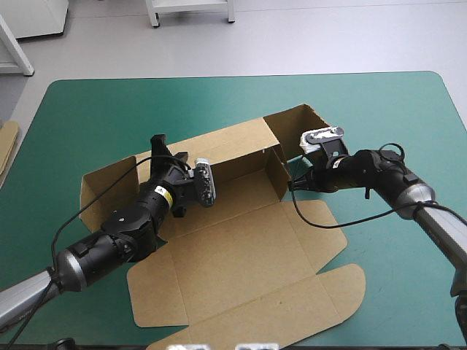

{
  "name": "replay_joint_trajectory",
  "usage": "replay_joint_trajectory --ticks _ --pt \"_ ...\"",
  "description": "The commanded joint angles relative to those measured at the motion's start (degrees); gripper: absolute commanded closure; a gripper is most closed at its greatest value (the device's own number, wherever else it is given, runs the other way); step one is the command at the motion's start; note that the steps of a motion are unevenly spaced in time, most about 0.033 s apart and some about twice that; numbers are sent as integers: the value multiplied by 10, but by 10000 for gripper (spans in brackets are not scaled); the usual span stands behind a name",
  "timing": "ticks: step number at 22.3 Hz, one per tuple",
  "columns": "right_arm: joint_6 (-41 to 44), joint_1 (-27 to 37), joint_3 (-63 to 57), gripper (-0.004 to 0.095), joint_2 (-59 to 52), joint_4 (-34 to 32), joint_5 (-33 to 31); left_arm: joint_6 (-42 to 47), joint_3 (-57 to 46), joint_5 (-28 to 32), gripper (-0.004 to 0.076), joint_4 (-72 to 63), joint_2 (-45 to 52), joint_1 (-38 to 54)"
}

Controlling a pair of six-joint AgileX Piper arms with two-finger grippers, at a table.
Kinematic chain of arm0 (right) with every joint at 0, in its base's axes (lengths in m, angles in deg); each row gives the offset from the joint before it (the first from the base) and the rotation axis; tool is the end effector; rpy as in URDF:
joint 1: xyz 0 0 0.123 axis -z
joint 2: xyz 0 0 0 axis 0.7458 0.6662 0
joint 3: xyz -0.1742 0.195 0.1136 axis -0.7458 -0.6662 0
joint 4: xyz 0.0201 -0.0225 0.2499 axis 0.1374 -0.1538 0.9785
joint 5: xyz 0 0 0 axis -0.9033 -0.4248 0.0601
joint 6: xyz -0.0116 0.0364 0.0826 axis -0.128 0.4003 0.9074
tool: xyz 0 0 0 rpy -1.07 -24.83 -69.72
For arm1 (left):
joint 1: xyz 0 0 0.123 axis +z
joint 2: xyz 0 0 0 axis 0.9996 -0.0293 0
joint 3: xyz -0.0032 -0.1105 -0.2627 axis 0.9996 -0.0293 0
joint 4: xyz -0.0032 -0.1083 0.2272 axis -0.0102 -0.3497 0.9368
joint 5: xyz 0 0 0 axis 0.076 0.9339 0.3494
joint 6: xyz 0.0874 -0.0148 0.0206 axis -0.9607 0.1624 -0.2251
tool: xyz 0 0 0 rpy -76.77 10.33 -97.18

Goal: Fold the box

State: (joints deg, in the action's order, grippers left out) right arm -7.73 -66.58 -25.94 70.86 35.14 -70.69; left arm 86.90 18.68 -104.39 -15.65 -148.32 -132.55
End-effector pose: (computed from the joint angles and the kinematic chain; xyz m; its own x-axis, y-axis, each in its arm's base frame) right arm 0.2998 0.1165 0.2771 -0.7586 -0.2243 -0.6117 -0.3938 0.9058 0.1562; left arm 0.2233 -0.1583 0.3037 0.1226 0.9694 -0.2128 0.4632 0.1338 0.8761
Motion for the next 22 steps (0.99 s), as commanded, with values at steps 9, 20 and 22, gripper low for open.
replay_joint_trajectory --ticks 9,20,22 --pt "-1 1 18 909 -25 6 20 11 4 -41 732 -33 7 -1" --pt "2 1 12 909 -35 8 33 14 4 -41 732 -35 7 -1" --pt "3 1 0 909 -55 12 47 14 4 -42 732 -35 7 -1"
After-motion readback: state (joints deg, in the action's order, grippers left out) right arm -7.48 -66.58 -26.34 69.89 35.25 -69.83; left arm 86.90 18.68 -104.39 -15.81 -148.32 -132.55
